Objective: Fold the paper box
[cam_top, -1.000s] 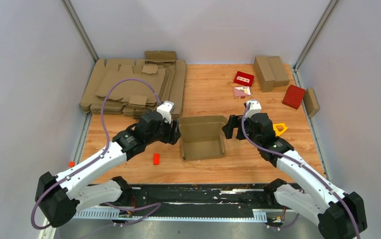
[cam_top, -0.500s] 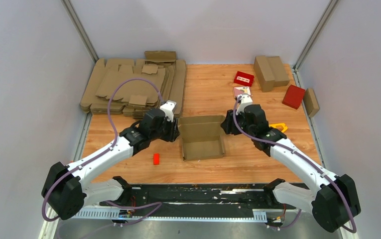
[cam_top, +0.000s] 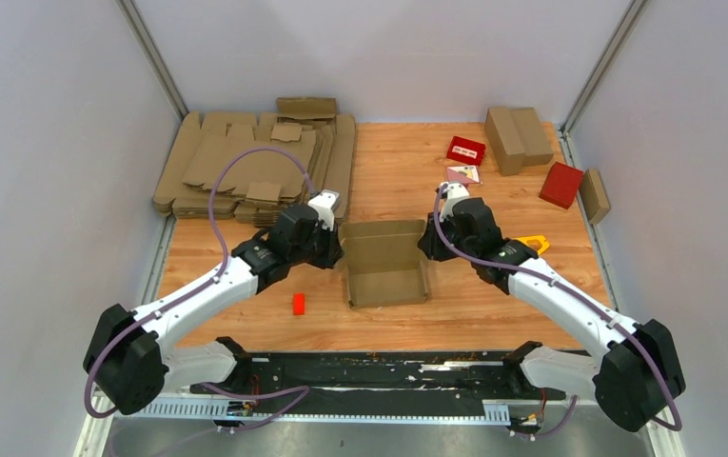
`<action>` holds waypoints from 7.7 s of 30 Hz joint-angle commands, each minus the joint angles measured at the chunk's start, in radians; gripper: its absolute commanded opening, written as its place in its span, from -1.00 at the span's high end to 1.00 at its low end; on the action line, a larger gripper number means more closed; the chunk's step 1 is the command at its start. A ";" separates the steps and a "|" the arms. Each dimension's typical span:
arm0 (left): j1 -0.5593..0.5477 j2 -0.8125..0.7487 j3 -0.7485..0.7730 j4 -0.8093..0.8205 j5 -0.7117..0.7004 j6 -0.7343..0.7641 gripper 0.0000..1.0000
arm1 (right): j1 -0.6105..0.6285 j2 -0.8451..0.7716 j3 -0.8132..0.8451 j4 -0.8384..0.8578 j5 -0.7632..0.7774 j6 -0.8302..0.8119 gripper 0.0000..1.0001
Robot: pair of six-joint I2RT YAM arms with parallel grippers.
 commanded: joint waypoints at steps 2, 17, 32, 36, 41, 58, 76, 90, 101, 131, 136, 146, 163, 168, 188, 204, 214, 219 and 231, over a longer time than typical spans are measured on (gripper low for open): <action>0.001 0.005 0.003 0.053 0.010 -0.110 0.76 | 0.010 -0.014 0.029 -0.013 0.009 0.076 0.68; -0.047 0.036 -0.049 0.397 -0.152 -0.164 1.00 | 0.050 -0.007 0.026 0.163 0.208 0.098 1.00; -0.047 0.355 0.053 0.826 -0.253 0.009 1.00 | 0.049 0.226 0.009 0.626 0.498 0.054 1.00; -0.047 0.396 0.020 0.955 -0.212 0.016 1.00 | 0.048 0.276 0.019 0.602 0.498 0.065 1.00; -0.047 0.428 -0.022 1.024 -0.177 0.002 1.00 | 0.049 0.273 -0.021 0.587 0.498 0.055 1.00; -0.063 0.448 -0.161 1.117 -0.135 -0.021 1.00 | 0.049 0.218 -0.138 0.473 0.454 0.061 0.90; -0.084 0.539 -0.144 1.040 -0.186 -0.064 1.00 | 0.050 0.202 -0.130 0.353 0.465 0.046 0.55; -0.085 0.501 -0.109 0.948 -0.225 0.031 1.00 | 0.049 -0.174 -0.111 0.113 0.256 -0.029 -1.00; -0.085 0.485 -0.109 0.923 -0.238 0.040 1.00 | 0.050 -0.022 0.121 0.037 0.087 -0.135 -1.00; -0.048 -0.168 -0.267 0.193 -0.246 -0.112 -0.99 | 0.176 0.313 0.083 0.002 -0.001 -0.158 -0.86; -0.012 -0.152 -0.231 0.242 -0.200 -0.054 -1.00 | 0.175 0.311 0.067 -0.006 -0.006 -0.157 -0.87; 0.018 0.096 -0.143 0.417 -0.066 0.037 -0.89 | 0.170 0.217 0.159 -0.111 0.016 -0.151 -1.00; 0.021 -0.005 -0.274 0.500 -0.139 0.037 -0.81 | -0.204 0.475 0.331 -0.064 -0.221 -0.084 -0.56; 0.021 -0.011 -0.278 0.502 -0.149 0.039 -0.76 | -0.267 0.560 0.313 0.003 -0.376 -0.056 -0.15; 0.021 0.078 -0.305 0.595 -0.018 0.010 -0.53 | -0.298 0.658 0.226 0.119 -0.489 -0.014 0.62; 0.021 0.217 -0.302 0.845 0.269 -0.008 -0.12 | -0.149 0.691 0.182 0.205 -0.623 0.000 0.62; 0.022 0.114 -0.316 0.715 0.121 0.017 -0.31 | -0.136 0.631 0.165 0.203 -0.566 -0.003 0.53; 0.036 0.004 -0.373 0.703 0.024 -0.001 -0.14 | -0.136 0.576 0.154 0.187 -0.497 -0.010 0.50; 0.104 0.070 -0.360 0.773 0.105 -0.045 -0.71 | -0.136 0.481 0.166 0.149 -0.430 -0.006 0.36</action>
